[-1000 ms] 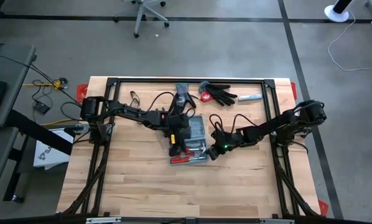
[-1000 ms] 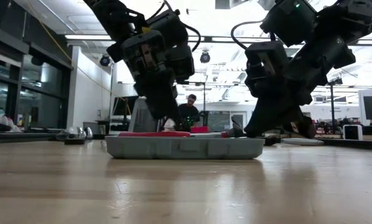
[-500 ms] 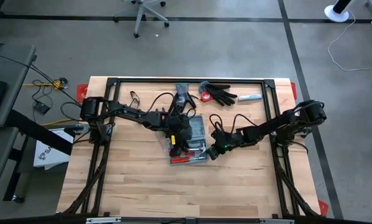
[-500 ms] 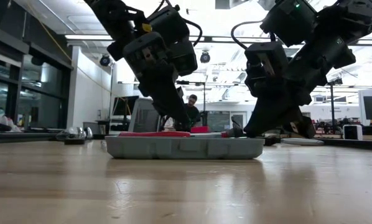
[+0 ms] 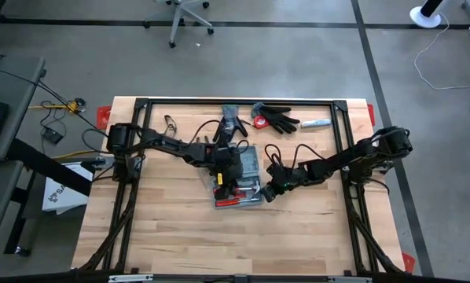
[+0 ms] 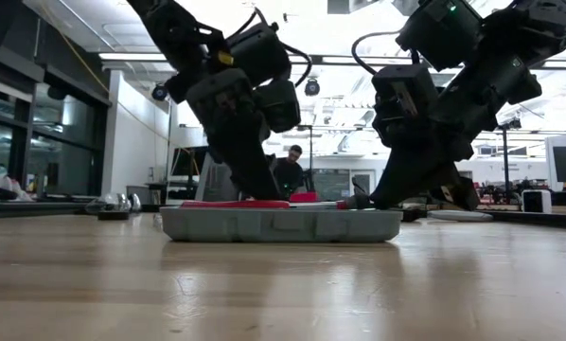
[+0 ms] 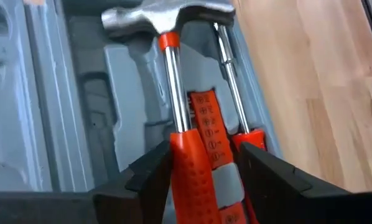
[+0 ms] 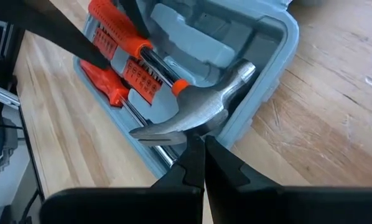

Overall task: Prefit tool cases
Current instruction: Put the orange hammer into the gray tool box

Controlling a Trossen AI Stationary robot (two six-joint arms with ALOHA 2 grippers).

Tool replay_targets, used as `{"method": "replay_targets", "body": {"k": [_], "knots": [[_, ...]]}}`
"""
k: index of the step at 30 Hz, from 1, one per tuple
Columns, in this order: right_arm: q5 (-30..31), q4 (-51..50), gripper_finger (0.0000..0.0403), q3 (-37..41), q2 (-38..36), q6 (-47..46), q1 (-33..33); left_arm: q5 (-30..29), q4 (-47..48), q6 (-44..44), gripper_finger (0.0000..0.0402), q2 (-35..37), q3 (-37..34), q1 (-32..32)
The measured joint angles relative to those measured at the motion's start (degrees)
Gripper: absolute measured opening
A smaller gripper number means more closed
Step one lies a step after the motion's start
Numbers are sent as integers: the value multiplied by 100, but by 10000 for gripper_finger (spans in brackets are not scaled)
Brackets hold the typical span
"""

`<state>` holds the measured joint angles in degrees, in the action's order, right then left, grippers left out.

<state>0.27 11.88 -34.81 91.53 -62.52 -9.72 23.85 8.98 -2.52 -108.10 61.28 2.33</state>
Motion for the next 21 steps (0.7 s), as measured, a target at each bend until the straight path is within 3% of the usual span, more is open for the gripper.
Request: {"method": "replay_targets", "body": {"k": [6,12,21], "knots": [[23,-2,0,0,0,96,-1,31,-22,-42,153,-116,0,0],[33,-3,0,0,0,104,-2,-207,39,-215,67,-142,-2,0],[92,-11,0,0,0,105,-2,-534,60,-342,65,-71,2,-29]]}}
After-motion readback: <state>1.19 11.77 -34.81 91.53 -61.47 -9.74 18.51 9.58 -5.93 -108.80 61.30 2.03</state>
